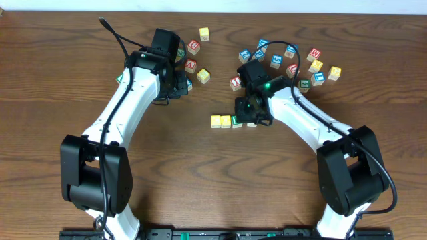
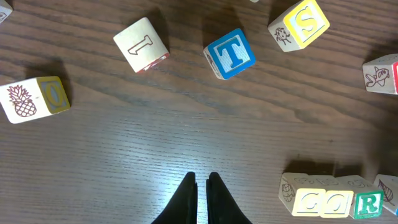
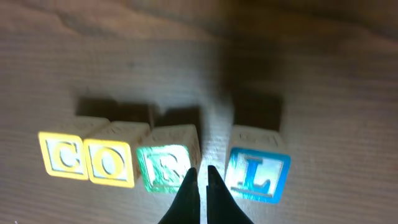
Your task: Spell out CORL
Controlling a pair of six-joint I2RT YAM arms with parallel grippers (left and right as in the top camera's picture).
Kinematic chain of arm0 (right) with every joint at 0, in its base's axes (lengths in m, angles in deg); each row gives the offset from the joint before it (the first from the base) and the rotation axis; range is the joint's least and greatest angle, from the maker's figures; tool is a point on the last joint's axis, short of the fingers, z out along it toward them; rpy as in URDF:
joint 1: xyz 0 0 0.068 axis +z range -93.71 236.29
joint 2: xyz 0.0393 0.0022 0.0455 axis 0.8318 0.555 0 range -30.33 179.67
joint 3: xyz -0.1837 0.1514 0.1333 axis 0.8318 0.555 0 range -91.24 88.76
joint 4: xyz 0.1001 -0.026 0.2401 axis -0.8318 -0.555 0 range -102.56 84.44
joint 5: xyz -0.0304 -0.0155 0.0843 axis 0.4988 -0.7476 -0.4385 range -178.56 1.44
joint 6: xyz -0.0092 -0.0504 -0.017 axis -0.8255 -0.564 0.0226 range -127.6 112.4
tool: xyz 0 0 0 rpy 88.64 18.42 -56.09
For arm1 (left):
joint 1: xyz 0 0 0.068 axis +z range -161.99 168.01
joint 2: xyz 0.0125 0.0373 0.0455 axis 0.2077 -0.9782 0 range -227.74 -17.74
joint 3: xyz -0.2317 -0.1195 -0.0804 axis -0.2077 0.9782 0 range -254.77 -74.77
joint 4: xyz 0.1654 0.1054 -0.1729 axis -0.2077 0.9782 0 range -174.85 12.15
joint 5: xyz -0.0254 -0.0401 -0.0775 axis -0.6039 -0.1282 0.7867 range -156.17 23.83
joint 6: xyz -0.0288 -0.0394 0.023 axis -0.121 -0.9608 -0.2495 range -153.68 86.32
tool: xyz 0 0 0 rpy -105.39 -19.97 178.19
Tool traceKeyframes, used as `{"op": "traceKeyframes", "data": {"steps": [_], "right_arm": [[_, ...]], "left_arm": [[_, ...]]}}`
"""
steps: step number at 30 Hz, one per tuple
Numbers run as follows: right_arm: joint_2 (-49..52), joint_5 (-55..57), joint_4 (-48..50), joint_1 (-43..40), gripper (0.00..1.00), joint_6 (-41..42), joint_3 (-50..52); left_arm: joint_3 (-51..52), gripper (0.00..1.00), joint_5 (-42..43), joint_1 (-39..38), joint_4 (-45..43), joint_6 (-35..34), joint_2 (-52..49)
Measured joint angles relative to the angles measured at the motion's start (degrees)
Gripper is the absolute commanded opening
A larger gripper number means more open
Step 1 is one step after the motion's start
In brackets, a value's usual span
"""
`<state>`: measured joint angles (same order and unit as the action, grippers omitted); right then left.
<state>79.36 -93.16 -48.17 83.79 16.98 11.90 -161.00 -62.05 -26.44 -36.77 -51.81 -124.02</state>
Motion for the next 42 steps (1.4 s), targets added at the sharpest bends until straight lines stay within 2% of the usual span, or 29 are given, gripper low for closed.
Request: {"op": "traceKeyframes", "data": {"steps": [42], "right_arm": [[2.0, 1.6, 1.0, 0.4, 0.01, 2.2, 0.5]], "left_arm": [[0.0, 0.07, 0.0, 0.0, 0.0, 0.0, 0.0]]}}
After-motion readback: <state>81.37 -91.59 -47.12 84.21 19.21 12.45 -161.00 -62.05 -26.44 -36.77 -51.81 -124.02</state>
